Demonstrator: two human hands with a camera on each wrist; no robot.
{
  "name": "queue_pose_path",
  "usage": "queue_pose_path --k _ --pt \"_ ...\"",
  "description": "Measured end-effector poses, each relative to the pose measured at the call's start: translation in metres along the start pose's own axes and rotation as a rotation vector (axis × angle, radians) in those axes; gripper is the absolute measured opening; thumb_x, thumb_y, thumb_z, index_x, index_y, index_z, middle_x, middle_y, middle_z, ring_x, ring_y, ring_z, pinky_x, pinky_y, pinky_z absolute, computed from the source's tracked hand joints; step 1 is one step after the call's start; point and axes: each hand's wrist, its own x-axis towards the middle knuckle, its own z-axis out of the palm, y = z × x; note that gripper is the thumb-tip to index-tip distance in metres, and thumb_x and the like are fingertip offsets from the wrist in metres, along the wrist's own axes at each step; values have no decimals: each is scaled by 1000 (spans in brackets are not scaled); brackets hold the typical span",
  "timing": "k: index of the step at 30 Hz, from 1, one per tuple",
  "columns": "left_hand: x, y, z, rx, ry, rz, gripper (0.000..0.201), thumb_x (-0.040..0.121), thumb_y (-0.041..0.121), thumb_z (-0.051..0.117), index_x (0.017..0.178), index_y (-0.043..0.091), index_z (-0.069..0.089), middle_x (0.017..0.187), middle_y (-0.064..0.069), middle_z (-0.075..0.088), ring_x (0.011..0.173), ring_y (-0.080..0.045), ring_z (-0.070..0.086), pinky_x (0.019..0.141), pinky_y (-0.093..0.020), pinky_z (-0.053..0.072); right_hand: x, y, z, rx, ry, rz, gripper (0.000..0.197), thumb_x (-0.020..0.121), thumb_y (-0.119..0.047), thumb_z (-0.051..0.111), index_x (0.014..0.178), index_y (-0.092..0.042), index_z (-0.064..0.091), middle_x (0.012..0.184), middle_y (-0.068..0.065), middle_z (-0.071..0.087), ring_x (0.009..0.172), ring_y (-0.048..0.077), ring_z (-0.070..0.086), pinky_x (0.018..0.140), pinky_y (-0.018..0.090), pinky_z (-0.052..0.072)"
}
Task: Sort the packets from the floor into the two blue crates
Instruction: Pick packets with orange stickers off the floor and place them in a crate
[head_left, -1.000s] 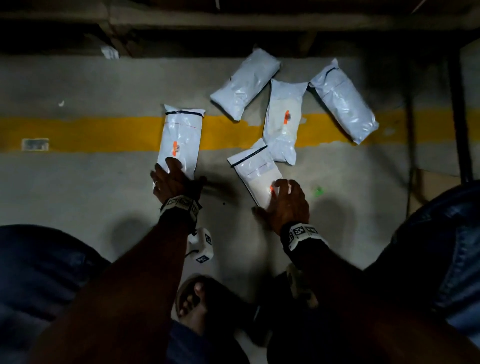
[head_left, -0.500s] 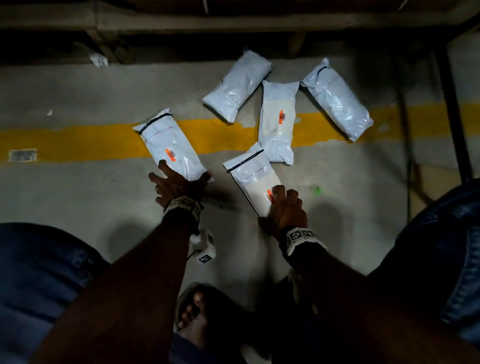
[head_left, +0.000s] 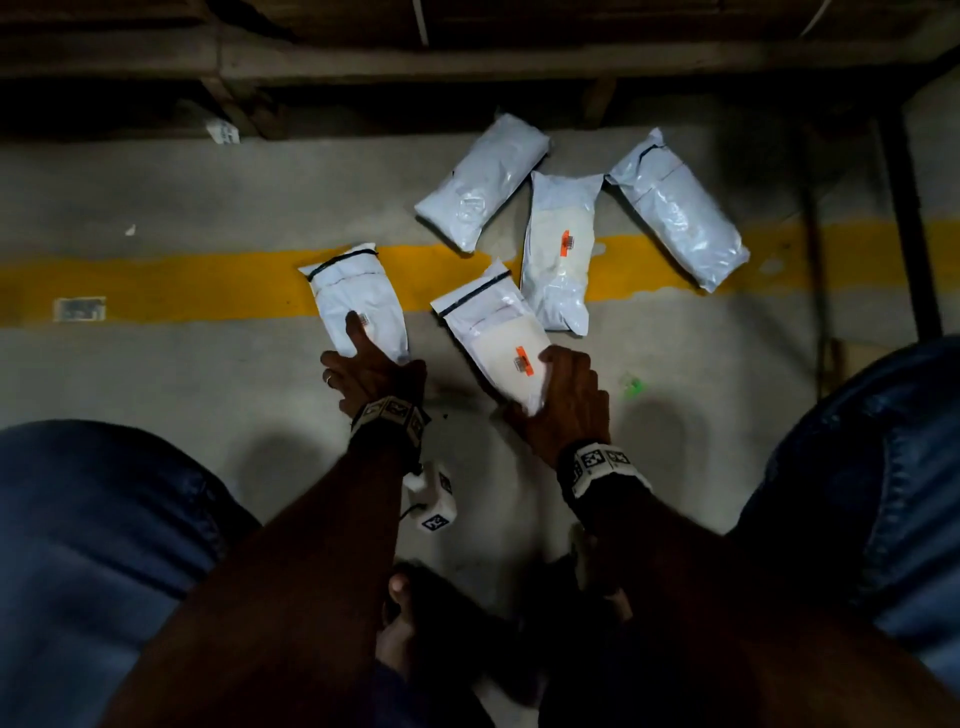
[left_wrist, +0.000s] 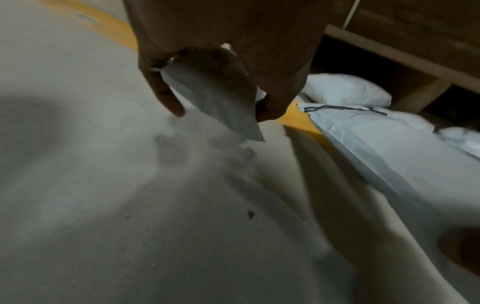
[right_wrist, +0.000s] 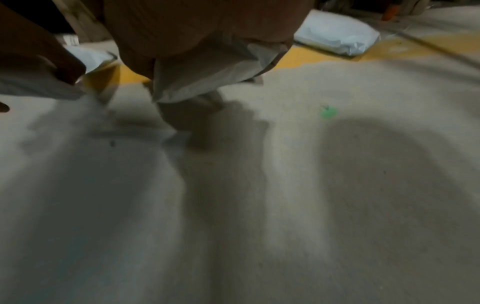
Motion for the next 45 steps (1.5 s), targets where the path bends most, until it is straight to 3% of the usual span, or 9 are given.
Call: queue_pose_path --k 7,11,18,23,26,31,36,45 --pt "-102 43 -108 -66 83 90 111 74 36 81 156 32 6 149 -22 17 134 -43 28 107 -44 34 -43 -63 -114 137 68 8 76 61 -50 73 125 -29 38 125 -2 43 112 28 49 83 41 43" --pt "-184 81 -217 -165 111 235 106 67 31 81 154 33 20 134 -17 32 119 -41 40 94 -43 41 -93 -114 -218 149 101 19 81 62 -51 73 131 -31 37 127 -4 44 112 25 50 85 41 46" --pt "-343 139 -420 -255 151 428 101 62 32 76 151 33 28 128 -13 40 110 -37 46 88 -46 46 -190 -207 -432 175 168 34 77 67 -47 70 134 -22 43 126 4 50 109 31 53 86 45 48" --pt "-432 175 -528 -272 166 488 104 59 27 78 151 29 29 132 -10 38 114 -38 46 85 -48 49 -234 -242 -558 249 239 18 75 68 -54 62 131 -15 46 124 10 50 110 33 52 90 44 47" --pt "-469 193 -570 -273 189 531 103 59 23 78 151 26 30 132 -11 38 114 -38 46 87 -46 47 -248 -254 -618 285 334 -11 71 71 -44 70 129 -13 45 122 12 49 110 32 51 89 43 48" --pt "-497 213 -606 -305 199 613 101 62 25 76 151 29 29 132 -8 36 116 -36 47 89 -44 49 -255 -265 -673 328 464 -45 65 74 -43 72 126 -13 46 117 13 50 107 35 52 88 45 48" --pt "-514 225 -611 -338 201 698 97 63 29 71 150 32 30 131 -7 37 115 -35 49 90 -40 47 -261 -266 -709 328 566 -85 64 77 -40 72 126 -6 48 119 14 51 110 29 50 93 36 44" --pt "-545 261 -607 -318 165 858 97 66 27 75 151 30 29 129 -7 38 116 -34 48 89 -39 48 -275 -248 -746 348 757 17 62 75 -42 70 126 -11 50 120 10 53 110 28 52 91 40 47"
